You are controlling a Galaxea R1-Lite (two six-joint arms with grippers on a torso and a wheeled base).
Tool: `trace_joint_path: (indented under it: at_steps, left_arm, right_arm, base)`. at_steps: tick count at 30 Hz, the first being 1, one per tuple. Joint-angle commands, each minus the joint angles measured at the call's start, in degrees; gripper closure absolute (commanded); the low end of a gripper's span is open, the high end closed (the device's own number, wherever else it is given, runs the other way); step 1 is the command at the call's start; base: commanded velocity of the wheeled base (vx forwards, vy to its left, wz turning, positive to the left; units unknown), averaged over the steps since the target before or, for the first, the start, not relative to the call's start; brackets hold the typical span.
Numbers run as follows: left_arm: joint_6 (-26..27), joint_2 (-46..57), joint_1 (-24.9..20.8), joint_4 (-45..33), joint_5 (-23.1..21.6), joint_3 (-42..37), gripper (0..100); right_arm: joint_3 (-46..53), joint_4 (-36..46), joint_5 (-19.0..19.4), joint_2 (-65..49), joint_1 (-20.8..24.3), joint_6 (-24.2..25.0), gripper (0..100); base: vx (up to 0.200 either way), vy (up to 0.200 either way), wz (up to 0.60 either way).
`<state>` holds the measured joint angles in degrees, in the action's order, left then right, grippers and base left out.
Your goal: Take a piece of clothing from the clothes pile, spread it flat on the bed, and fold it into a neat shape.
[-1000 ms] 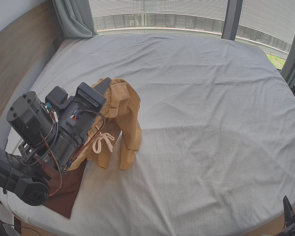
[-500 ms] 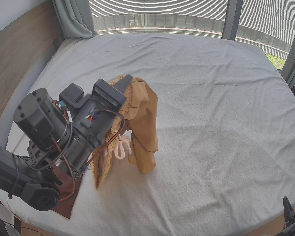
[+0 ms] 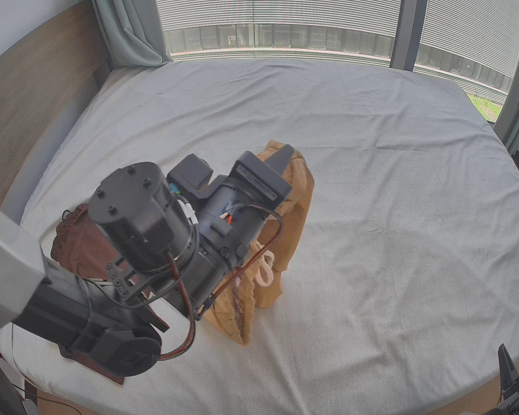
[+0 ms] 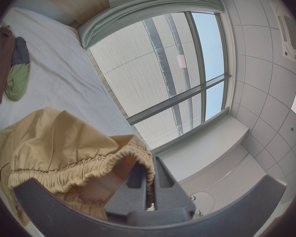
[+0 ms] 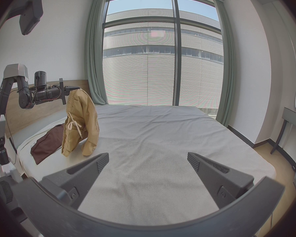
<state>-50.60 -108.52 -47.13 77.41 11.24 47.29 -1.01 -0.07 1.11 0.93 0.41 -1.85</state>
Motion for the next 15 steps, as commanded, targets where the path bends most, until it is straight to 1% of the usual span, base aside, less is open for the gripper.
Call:
trace_joint_path:
  at_steps: [1,8,15]
  left_arm:
    - [-0.1,-4.5,-2.3,0.0,-0.1,3.5,100]
    - [-1.6,-8.4,-4.6,-0.2,-1.0,7.0,100]
    - [-1.8,-12.0,-6.4,-0.6,-1.4,11.2,100]
  right_arm:
    - [1.0,0.0,0.0,-0.9,0.0,0.0,0]
    - [1.0,0.0,0.0,-0.9,0.0,0.0,0]
    - [1.0,0.0,0.0,-0.9,0.0,0.0,0]
  base:
    - [0.000,0.000,0.00]
    - [0.000,0.000,0.00]
    - [0.000,0.000,0.00]
